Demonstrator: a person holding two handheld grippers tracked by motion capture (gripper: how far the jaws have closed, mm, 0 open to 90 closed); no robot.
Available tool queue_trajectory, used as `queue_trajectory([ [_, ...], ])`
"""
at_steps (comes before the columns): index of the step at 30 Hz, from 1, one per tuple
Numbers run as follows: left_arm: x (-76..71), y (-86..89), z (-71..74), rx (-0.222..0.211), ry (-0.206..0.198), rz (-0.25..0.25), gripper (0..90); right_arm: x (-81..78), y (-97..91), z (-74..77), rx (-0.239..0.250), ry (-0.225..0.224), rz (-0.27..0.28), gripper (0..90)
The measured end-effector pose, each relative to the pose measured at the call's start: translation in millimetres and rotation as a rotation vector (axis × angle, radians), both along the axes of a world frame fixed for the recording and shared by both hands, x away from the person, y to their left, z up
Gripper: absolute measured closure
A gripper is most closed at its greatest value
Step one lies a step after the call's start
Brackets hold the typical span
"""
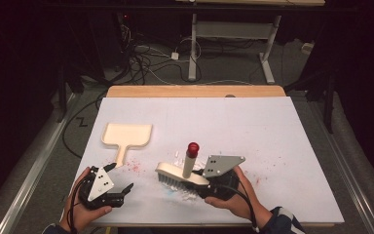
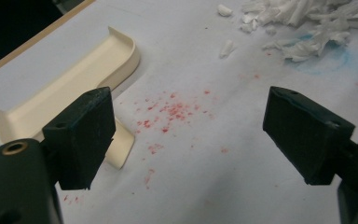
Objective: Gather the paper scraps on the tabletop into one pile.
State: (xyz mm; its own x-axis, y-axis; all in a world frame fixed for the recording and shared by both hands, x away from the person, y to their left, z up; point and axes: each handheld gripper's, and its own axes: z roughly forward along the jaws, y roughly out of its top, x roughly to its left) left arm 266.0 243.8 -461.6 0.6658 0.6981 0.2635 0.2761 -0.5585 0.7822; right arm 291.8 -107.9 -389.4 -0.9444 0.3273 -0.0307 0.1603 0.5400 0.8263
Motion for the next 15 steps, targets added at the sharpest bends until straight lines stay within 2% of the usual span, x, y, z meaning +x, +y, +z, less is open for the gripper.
queue_trajectory([
  [2,0.0,1.6,0.5,0.009,-0.008,0.006,15.8,-3.6,7.0,-5.7,-0.001,0.03,0.025,68.1],
  [3,-0.2,2.0,0.9,0.014,-0.016,0.011,15.9,-6.8,14.9,-12.2,-0.028,0.05,0.045,68.1],
  [4,-0.4,2.4,1.3,0.016,-0.023,0.017,15.9,-6.8,14.9,-12.2,-0.028,0.05,0.045,68.1],
  [10,1.4,10.4,2.3,-0.002,-0.045,0.052,15.8,-14.7,37.1,-33.1,-0.096,0.104,0.087,68.2],
  [12,2.4,12.3,1.3,-0.009,-0.04,0.062,15.9,-15.9,40.9,-38.2,-0.118,0.11,0.092,68.2],
  [15,3.1,11.0,0.3,-0.002,-0.034,0.058,15.9,-13.0,40.8,-40.9,-0.111,0.117,0.072,68.1],
])
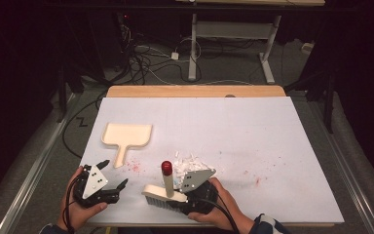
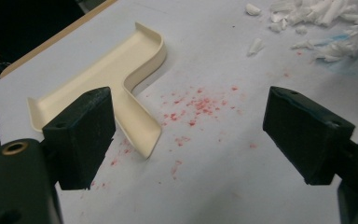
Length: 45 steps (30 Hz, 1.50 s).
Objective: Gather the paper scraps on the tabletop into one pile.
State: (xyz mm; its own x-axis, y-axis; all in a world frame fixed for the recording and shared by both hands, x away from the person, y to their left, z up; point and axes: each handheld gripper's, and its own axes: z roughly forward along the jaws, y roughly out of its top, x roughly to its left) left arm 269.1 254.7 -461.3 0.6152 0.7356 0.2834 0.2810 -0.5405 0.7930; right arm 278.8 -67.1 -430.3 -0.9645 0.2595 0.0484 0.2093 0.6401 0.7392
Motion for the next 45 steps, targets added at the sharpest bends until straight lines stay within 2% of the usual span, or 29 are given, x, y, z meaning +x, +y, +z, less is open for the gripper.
queue_trajectory([
  [3,-0.3,-3.2,-1.0,0.01,0.006,-0.016,15.9,5.9,-6.1,0.1,-0.016,-0.011,-0.035,68.1],
  [4,-0.8,-4.5,-1.8,0.008,0.019,-0.016,15.9,8.8,-8.6,-0.5,-0.021,-0.019,-0.046,68.0],
  [5,0.0,-5.4,-2.2,0.012,0.011,-0.023,15.9,12.4,-11.4,-0.9,-0.021,-0.014,-0.055,68.0],
  [7,-0.4,-7.9,-3.4,0.015,0.028,-0.028,15.9,19.5,-15.9,-1.0,-0.022,-0.002,-0.082,67.9],
  [15,-0.5,-17.5,-6.6,0.04,0.045,-0.066,15.9,38.4,-36.5,6.8,-0.026,-0.042,-0.191,68.2],
  [20,-0.2,-16.8,-6.8,0.035,0.051,-0.068,15.9,40.2,-50.2,18.7,0.03,-0.045,-0.186,68.1],
  [26,-0.8,-17.5,-7.1,0.04,0.054,-0.076,15.9,30.1,-69.7,40.6,0.065,-0.096,-0.185,68.1],
  [31,-0.8,-17.7,-7.3,0.041,0.057,-0.079,15.9,15.9,-92.3,52.2,0.064,-0.13,-0.14,68.1],
  [35,-0.7,-18.7,-7.3,0.045,0.058,-0.08,15.9,3.2,-108.1,47.2,0.032,-0.14,-0.076,68.0],
  [38,-0.2,-19.8,-7.2,0.051,0.058,-0.082,15.9,-4.0,-115.9,38.2,0.033,-0.116,-0.028,68.0],
  [40,0.8,-19.9,-7.0,0.054,0.059,-0.081,15.9,-6.8,-114.5,29.9,0.035,-0.102,0.017,68.1],
  [41,1.5,-19.5,-6.6,0.053,0.057,-0.079,15.8,-7.6,-111.0,26.3,0.018,-0.102,0.032,68.1],
  [43,3.0,-17.6,-5.9,0.042,0.057,-0.074,15.8,-8.2,-101.6,19.9,0.016,-0.113,0.06,68.1],
  [45,4.3,-14.8,-6.0,0.032,0.059,-0.063,15.9,-7.5,-91.5,12.8,0.023,-0.084,0.097,68.1],
])
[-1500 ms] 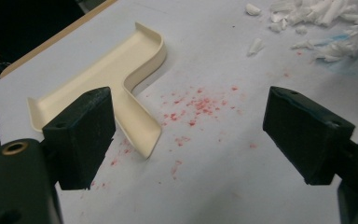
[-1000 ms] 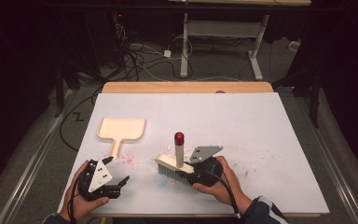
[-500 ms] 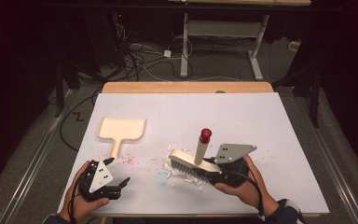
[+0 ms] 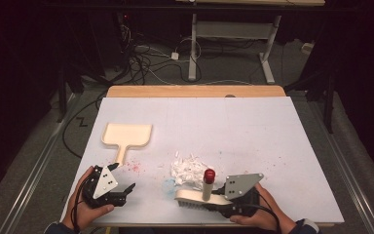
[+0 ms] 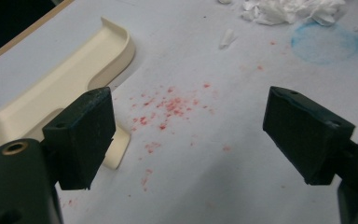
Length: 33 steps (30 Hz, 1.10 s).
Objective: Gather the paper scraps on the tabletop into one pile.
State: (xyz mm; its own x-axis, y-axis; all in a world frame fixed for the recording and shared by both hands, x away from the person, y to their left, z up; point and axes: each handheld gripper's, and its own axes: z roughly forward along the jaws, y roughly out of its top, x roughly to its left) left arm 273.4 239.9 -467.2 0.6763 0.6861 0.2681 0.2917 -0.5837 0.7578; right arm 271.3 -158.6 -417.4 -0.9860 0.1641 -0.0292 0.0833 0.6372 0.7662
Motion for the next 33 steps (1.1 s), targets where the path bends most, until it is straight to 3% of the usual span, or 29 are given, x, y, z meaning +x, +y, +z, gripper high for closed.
queue_trajectory([
  [3,1.2,1.5,-1.2,-0.001,0.005,0.003,15.9,4.9,14.9,-11.4,-0.02,0.003,0.02,68.2],
  [5,1.3,0.1,-2.1,-0.002,0.013,-0.002,15.9,9.2,20.2,-13.2,-0.004,0.016,0.016,68.2],
  [8,0.5,-3.7,-2.2,-0.041,0.025,-0.02,15.9,17.9,22.8,-12.6,-0.018,-0.017,-0.006,68.1],
  [14,-2.6,-17.2,-6.2,-0.01,0.049,-0.06,15.9,38.5,15.0,-12.1,-0.024,-0.029,-0.083,68.0],
  [20,-0.3,-24.9,-11.9,0.02,0.068,-0.088,15.8,50.3,4.3,-7.8,-0.034,-0.078,-0.143,68.2],
  [24,-1.0,-27.9,-13.0,0.027,0.072,-0.098,15.9,49.1,-5.8,1.5,0.011,-0.08,-0.169,68.1],
  [29,-2.6,-26.6,-11.7,0.028,0.064,-0.09,15.8,36.5,-23.7,19.2,0.044,-0.111,-0.199,68.1],
  [33,-3.5,-25.1,-10.1,0.026,0.056,-0.085,15.9,23.2,-45.3,29.1,0.04,-0.116,-0.217,68.0],
])
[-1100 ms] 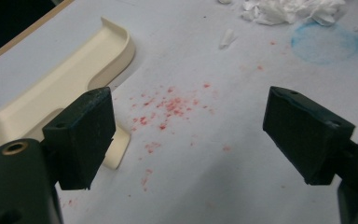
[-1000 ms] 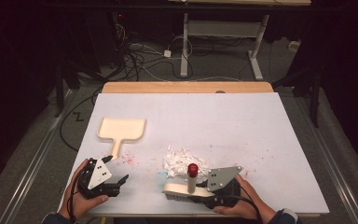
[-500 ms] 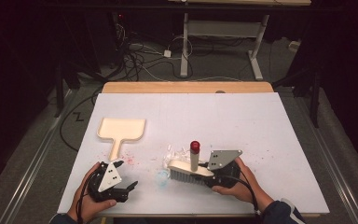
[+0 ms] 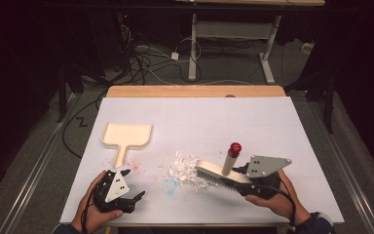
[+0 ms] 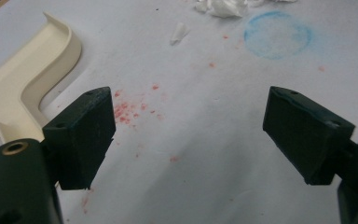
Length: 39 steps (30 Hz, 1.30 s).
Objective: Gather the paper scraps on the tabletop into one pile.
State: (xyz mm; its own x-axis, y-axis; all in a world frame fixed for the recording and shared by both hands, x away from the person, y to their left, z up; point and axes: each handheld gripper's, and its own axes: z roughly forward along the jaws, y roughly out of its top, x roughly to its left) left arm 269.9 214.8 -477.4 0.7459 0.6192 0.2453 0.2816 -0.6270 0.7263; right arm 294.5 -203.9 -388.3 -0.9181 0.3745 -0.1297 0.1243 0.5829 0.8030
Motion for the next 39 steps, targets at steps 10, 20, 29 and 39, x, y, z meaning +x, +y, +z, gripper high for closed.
queue_trajectory([
  [10,1.1,-1.8,-1.3,0.012,0.011,-0.006,15.9,-25.3,-46.4,-6.9,-0.027,0.061,-0.085,68.1],
  [20,1.7,-4.0,-1.6,0.021,0.01,-0.014,15.9,-31.8,-39.2,-25.4,-0.101,0.099,-0.036,68.1],
  [29,2.7,-7.1,-3.1,0.036,0.011,-0.023,15.9,-13.7,-6.1,-33.7,-0.11,0.045,-0.029,68.2],
  [39,3.0,-6.2,-3.6,0.031,0.015,-0.024,15.8,5.8,5.4,-22.0,-0.006,0.027,-0.071,68.1],
])
